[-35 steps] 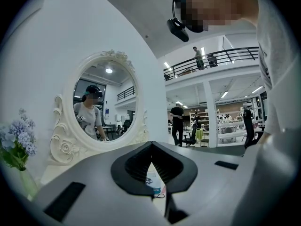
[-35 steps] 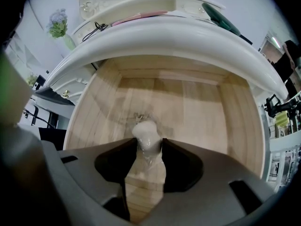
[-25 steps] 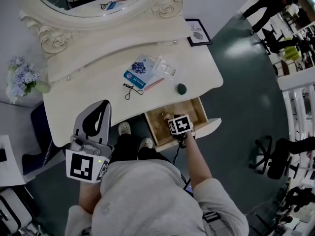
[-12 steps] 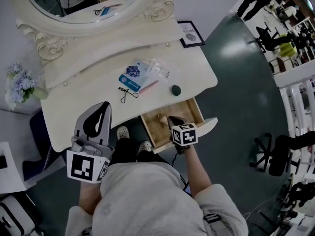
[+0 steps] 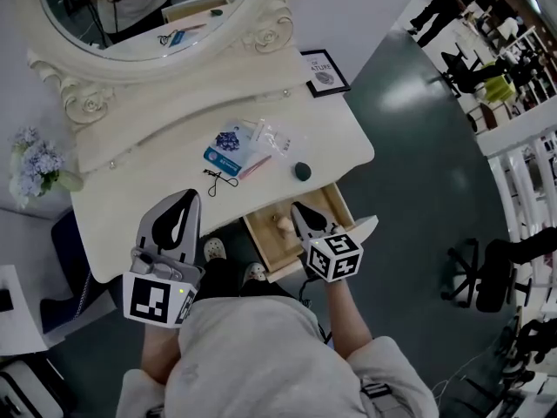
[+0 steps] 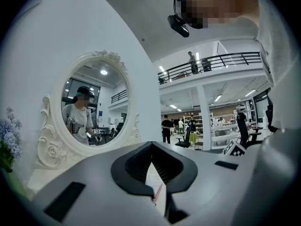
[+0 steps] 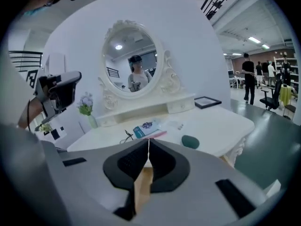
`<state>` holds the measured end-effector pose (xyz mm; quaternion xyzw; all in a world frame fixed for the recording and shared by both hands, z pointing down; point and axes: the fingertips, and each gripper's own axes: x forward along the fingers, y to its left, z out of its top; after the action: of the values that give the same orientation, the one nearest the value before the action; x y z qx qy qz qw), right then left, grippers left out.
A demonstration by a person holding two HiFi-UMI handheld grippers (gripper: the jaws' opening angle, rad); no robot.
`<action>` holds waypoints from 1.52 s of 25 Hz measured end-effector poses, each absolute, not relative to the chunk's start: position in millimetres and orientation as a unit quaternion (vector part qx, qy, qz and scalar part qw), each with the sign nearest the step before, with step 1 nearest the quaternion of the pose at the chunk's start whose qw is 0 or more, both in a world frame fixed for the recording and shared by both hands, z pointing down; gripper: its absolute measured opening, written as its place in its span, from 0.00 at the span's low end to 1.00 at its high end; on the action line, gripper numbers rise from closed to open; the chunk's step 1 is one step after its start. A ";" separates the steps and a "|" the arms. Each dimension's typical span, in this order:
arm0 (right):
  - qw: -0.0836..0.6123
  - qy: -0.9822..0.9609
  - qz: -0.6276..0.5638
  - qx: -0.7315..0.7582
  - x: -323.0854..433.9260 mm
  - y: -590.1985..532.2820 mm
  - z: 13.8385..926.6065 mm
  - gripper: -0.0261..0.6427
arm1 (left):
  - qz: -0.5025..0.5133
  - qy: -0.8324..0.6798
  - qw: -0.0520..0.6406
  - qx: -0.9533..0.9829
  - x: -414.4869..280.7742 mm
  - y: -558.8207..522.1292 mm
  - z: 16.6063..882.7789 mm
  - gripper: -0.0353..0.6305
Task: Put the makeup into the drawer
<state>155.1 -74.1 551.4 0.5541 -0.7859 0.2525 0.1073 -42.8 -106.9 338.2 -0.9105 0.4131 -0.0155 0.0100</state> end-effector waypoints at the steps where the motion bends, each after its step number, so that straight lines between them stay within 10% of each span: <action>1: 0.101 -0.790 0.244 0.553 152.6 -75.5 542.2 0.07 | -0.015 0.413 0.010 -0.911 -42.6 -106.5 337.4 0.07; 38: -0.034 -0.871 0.043 0.489 79.3 -87.6 333.5 0.07 | 0.020 0.442 0.027 -0.896 -75.9 -101.5 309.2 0.07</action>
<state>79.3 -87.6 333.5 0.4886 -0.8708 0.0425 -0.0337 -75.9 -101.5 309.2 -0.8963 0.4422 0.0203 0.0265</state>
